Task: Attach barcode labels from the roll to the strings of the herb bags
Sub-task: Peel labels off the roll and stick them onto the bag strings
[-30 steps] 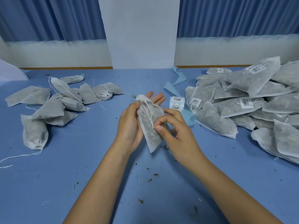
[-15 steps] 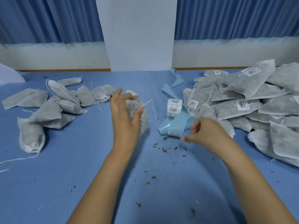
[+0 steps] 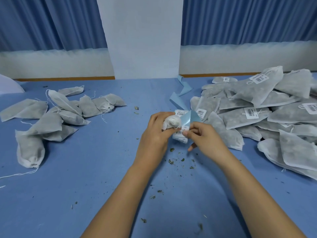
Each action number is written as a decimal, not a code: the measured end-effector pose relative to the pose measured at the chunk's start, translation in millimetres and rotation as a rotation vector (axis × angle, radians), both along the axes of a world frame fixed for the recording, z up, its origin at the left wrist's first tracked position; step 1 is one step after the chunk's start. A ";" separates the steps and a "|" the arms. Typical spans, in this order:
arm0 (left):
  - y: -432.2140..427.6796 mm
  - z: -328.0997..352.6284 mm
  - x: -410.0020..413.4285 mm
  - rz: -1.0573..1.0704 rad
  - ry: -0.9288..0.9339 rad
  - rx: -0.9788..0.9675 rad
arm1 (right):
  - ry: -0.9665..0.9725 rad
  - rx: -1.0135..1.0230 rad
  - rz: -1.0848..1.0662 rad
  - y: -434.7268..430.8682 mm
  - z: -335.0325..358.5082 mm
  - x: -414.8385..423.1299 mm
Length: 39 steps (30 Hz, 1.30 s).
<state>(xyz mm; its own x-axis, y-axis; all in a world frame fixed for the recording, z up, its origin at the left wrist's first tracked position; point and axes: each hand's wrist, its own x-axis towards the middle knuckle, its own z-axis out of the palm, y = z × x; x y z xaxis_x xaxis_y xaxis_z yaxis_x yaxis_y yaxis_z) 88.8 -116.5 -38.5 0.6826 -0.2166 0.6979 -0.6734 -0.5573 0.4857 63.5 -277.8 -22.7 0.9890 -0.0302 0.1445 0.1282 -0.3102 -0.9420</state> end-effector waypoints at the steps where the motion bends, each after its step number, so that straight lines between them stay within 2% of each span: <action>1: -0.6 -0.8 0.4 -0.011 -0.002 0.016 | 0.005 0.072 0.007 0.7 1.0 -0.5; 3: 0.2 -5.1 1.4 -0.009 -0.009 0.067 | 0.030 0.241 0.021 1.4 2.6 -1.8; 5: -0.6 -4.6 0.9 0.007 -0.021 0.089 | 0.054 0.318 0.050 0.5 3.2 -4.1; 7: 1.5 -2.8 -1.9 -0.036 -0.009 0.093 | 0.072 0.288 0.074 -0.5 3.3 -6.2; 10: 4.4 -4.4 -2.9 -0.039 -0.146 0.173 | 0.053 0.267 0.056 2.2 2.3 -7.4; 15: 8.5 -5.5 -4.4 -0.040 -0.169 0.167 | 0.036 0.328 0.036 6.1 2.6 -6.1; 17: 9.6 -8.2 -4.9 -0.053 -0.147 0.165 | 0.021 0.291 0.038 4.9 4.1 -5.7; 19: 8.7 -7.5 -6.3 -0.036 -0.053 0.056 | 0.027 0.260 0.034 4.7 4.9 -6.0; 22: 13.9 0.4 -6.8 0.088 0.115 -0.321 | 0.000 0.156 -0.169 -1.3 1.2 -0.7; 24: 22.0 5.6 -8.0 0.149 0.108 -0.500 | -0.041 0.046 -0.389 -8.7 -1.6 3.0; 27: 25.9 7.2 -12.4 0.117 0.049 -0.532 | -0.107 -0.205 -0.533 -8.8 -5.9 1.2; 29: 22.2 6.0 -14.8 0.106 -0.006 -0.480 | -0.214 -0.423 -0.562 -0.9 -5.9 -4.6; 30: 20.4 5.5 -15.0 0.103 -0.034 -0.447 | -0.261 -0.446 -0.540 3.2 -4.5 -6.4; 32: 18.6 5.1 -14.8 0.092 -0.109 -0.363 | -0.263 -0.206 -0.337 12.2 0.5 -11.4; 34: 18.8 4.6 -14.3 0.078 -0.234 -0.246 | -0.170 0.126 -0.095 23.9 8.4 -18.3; 35: 19.0 4.1 -13.7 0.065 -0.294 -0.187 | -0.132 0.220 -0.022 27.8 10.8 -20.4; 39: 15.6 2.7 -12.2 0.033 -0.378 -0.039 | -0.080 0.300 0.031 29.5 12.2 -23.6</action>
<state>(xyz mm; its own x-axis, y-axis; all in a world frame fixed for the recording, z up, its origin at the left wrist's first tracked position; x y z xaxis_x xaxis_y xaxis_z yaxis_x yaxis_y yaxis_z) 76.6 -100.8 -35.8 0.3812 -0.1669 0.9093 -0.7910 -0.5679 0.2274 39.9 -248.3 -10.6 0.9761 -0.0531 0.2108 0.2103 -0.0150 -0.9775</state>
